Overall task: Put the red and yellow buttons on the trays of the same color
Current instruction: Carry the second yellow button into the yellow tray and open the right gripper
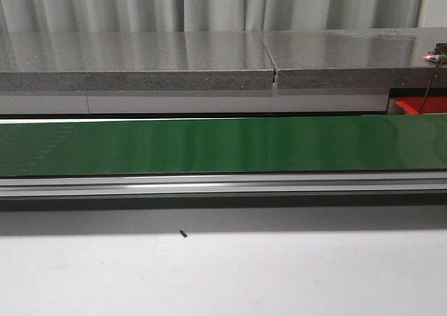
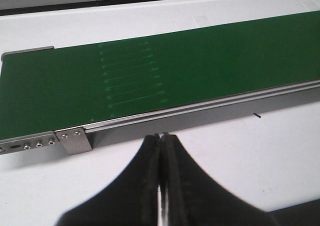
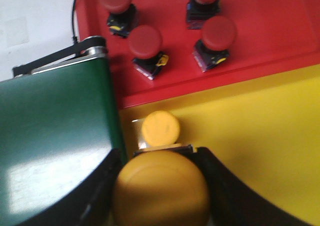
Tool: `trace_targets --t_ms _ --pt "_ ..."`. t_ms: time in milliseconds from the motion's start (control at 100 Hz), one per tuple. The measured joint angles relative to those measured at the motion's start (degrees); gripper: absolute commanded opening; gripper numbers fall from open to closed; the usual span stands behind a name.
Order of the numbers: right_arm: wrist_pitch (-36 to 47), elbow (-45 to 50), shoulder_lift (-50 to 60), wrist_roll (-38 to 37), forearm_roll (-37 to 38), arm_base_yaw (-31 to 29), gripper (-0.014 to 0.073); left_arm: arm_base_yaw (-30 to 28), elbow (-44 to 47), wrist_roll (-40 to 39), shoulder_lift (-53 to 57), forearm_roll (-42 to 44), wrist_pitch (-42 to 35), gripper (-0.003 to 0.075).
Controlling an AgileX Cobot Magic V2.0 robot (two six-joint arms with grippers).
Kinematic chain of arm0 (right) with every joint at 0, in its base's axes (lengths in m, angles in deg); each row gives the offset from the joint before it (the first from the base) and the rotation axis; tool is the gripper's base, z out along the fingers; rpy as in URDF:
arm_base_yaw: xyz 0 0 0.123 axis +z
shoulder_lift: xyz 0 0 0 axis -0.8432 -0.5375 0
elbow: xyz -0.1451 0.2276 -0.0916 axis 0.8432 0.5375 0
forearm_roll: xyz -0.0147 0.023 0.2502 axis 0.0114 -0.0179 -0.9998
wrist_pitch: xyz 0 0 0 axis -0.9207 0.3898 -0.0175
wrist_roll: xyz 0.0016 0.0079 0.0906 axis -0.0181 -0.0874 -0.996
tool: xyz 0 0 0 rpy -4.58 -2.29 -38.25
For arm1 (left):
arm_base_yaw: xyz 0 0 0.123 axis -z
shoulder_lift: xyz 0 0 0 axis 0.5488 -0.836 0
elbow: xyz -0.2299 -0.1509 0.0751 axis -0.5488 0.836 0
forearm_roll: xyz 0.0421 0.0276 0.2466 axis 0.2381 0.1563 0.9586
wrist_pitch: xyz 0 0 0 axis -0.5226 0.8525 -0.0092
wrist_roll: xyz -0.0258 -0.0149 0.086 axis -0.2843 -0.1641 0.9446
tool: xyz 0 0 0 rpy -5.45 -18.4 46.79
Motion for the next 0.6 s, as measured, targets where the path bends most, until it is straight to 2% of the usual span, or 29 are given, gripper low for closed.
trace_targets --t_ms 250,600 --pt "3.54 0.0 -3.63 -1.65 0.0 -6.06 0.0105 0.0 0.0 0.0 0.0 0.0 0.0 -0.002" --pt "10.72 0.0 -16.24 -2.01 0.0 -6.32 0.0105 0.0 0.0 0.0 0.0 0.0 0.0 -0.002"
